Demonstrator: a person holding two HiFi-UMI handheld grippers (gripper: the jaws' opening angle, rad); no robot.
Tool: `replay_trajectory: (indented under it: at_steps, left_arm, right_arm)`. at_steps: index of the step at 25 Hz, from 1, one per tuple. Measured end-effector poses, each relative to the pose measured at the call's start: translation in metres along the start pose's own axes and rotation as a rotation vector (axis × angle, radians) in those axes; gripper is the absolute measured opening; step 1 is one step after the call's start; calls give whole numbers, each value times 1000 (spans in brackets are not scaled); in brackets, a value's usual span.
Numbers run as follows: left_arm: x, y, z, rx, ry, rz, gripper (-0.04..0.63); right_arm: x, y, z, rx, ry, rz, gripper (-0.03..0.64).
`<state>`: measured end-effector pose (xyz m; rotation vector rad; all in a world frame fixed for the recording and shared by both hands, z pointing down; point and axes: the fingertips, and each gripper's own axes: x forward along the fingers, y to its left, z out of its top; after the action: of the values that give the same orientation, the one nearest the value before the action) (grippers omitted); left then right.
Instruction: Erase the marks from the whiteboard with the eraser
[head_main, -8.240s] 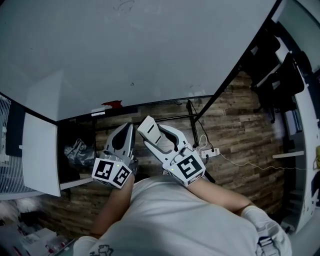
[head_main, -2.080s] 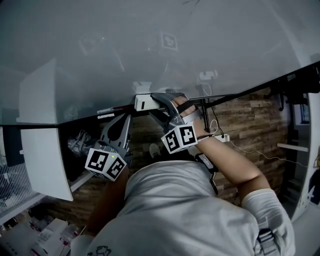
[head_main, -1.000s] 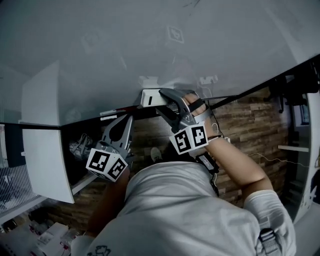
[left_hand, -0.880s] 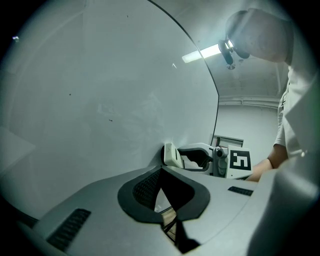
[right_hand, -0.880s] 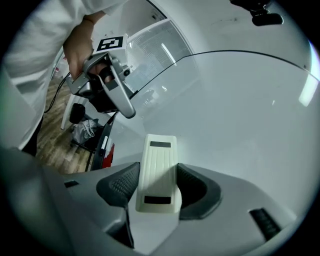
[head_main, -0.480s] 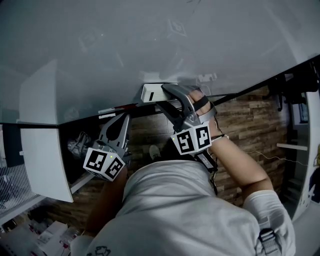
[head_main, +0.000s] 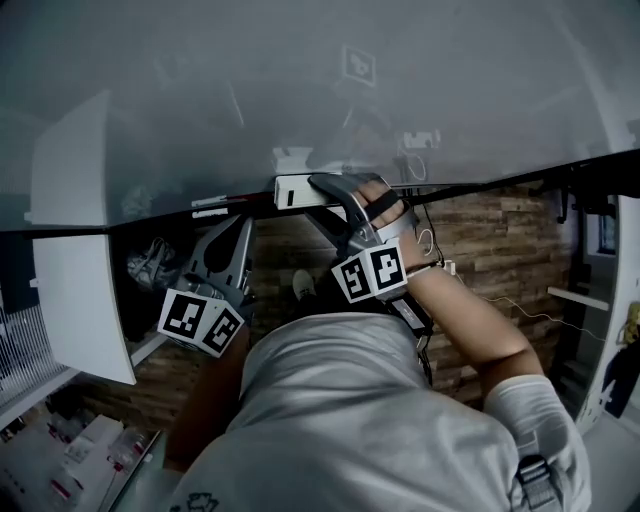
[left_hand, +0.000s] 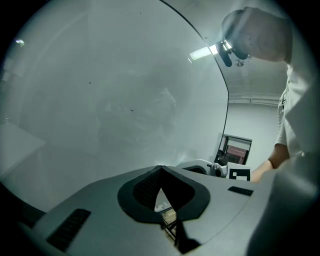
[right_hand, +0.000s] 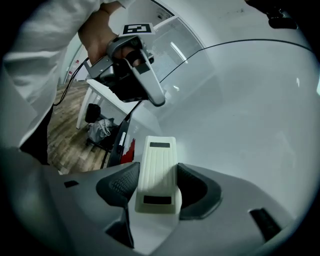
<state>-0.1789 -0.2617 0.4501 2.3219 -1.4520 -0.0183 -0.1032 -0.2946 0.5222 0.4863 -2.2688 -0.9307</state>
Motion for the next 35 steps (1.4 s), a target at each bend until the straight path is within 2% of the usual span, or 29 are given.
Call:
replay_trajectory:
  at_steps: [7, 10, 17, 20, 25, 31, 33, 35]
  left_arm:
    - [-3, 14, -6, -22, 10, 51, 6]
    - [-6, 15, -4, -17, 4, 57, 6]
    - [-27, 7, -1, 1, -5, 23, 6]
    - [-38, 4, 5, 13, -23, 1, 6]
    - [-52, -6, 15, 48, -54, -60, 6]
    - [-48, -27, 34, 44, -113, -114, 6]
    - [-47, -36, 42, 51, -135, -127, 6]
    - [-42, -43, 45, 58, -150, -148, 6]
  right_arm:
    - [25, 36, -24, 19, 49, 109, 247]
    - [27, 38, -25, 18, 61, 114, 247]
    - [11, 38, -1, 112, 60, 66, 247]
    - [-2, 33, 16, 206, 52, 37, 247]
    - [-34, 20, 54, 467, -2, -26, 247]
    - [-84, -12, 79, 729, -89, -155, 247]
    - [-101, -26, 84, 788, -127, -199, 247]
    - [-113, -38, 89, 793, -163, -228, 247]
